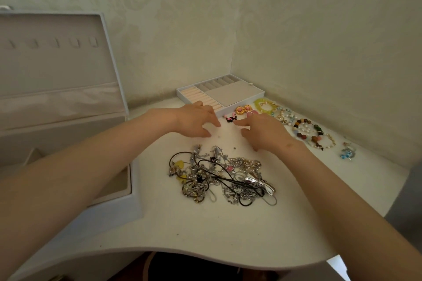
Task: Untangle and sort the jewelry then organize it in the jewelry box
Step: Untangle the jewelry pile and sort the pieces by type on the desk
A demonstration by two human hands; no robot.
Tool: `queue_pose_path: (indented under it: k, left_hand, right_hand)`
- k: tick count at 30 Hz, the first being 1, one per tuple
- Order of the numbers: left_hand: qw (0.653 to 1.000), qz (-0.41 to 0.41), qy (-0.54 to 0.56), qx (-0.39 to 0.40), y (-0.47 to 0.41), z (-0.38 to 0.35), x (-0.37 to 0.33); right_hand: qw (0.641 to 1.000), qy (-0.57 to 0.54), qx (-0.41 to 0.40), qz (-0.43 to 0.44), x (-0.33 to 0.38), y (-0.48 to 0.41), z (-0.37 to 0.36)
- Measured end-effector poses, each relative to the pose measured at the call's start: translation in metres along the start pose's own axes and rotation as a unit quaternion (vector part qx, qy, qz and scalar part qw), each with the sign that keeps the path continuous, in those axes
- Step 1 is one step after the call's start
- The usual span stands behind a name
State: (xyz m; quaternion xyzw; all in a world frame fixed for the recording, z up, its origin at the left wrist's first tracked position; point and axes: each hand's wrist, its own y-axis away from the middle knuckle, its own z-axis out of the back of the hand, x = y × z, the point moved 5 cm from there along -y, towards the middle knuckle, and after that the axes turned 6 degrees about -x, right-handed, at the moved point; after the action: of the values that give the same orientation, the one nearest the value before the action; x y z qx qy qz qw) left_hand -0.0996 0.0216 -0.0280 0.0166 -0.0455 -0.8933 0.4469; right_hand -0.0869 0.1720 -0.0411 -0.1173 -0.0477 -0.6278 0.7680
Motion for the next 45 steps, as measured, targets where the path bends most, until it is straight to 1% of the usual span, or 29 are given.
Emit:
queue_pose_path:
  k: [2, 5, 8, 11, 14, 16, 18, 20, 22, 27, 29, 33, 35, 38, 41, 43, 45]
  left_hand:
    - [0.999, 0.005, 0.05, 0.004, 0.011, 0.003, 0.0]
    - [0.987, 0.015, 0.157, -0.023, 0.023, 0.004, 0.001]
    - [0.973, 0.029, 0.226, -0.043, 0.027, 0.002, 0.002]
    - [0.969, 0.031, 0.244, -0.016, 0.029, -0.004, 0.0]
    - [0.961, 0.013, 0.277, -0.019, 0.031, 0.0, -0.009]
    - [0.959, 0.0, 0.283, -0.019, 0.031, 0.002, -0.016]
    - [0.965, -0.009, 0.262, 0.005, 0.031, -0.002, -0.021]
    - [0.975, -0.021, 0.22, 0.036, 0.031, -0.007, -0.024]
    - [0.978, -0.02, 0.198, 0.059, 0.033, -0.01, -0.024]
    - [0.977, 0.001, 0.181, 0.11, 0.038, -0.012, -0.023]
    - [0.977, 0.002, 0.178, 0.115, 0.038, -0.013, -0.024]
    - [0.975, 0.009, 0.2, 0.095, 0.035, -0.01, -0.021]
    - [0.97, 0.022, 0.228, 0.086, 0.035, -0.007, -0.016]
    - [0.967, 0.036, 0.246, 0.051, 0.036, -0.001, -0.008]
    - [0.974, 0.044, 0.221, 0.011, 0.037, 0.011, 0.0]
    - [0.976, 0.045, 0.21, 0.035, 0.041, 0.012, 0.002]
    - [0.97, 0.042, 0.222, 0.089, 0.045, 0.009, 0.0]
  right_hand:
    - [0.998, -0.061, 0.001, 0.023, 0.003, 0.006, 0.003]
    - [0.988, -0.139, -0.006, 0.069, 0.013, 0.014, 0.005]
    - [0.959, -0.263, 0.016, 0.101, 0.021, 0.02, 0.0]
    - [0.953, -0.28, 0.029, 0.115, 0.025, 0.023, -0.004]
    - [0.943, -0.313, 0.032, 0.108, 0.02, 0.025, 0.002]
    - [0.932, -0.331, 0.076, 0.126, 0.019, 0.03, 0.004]
    - [0.927, -0.321, 0.129, 0.143, 0.021, 0.036, 0.003]
    - [0.928, -0.299, 0.162, 0.151, 0.023, 0.04, 0.0]
    - [0.927, -0.292, 0.179, 0.154, 0.024, 0.041, -0.003]
    - [0.925, -0.284, 0.203, 0.15, 0.022, 0.043, -0.005]
    - [0.928, -0.291, 0.181, 0.146, 0.023, 0.042, -0.004]
    - [0.942, -0.308, 0.045, 0.13, 0.032, 0.035, -0.004]
    - [0.95, -0.281, 0.016, 0.135, 0.038, 0.034, -0.009]
    - [0.959, -0.231, 0.029, 0.163, 0.046, 0.035, -0.012]
    - [0.964, -0.191, 0.048, 0.176, 0.048, 0.036, -0.013]
    - [0.966, -0.187, 0.059, 0.167, 0.046, 0.036, -0.013]
    - [0.966, -0.189, 0.064, 0.161, 0.045, 0.036, -0.014]
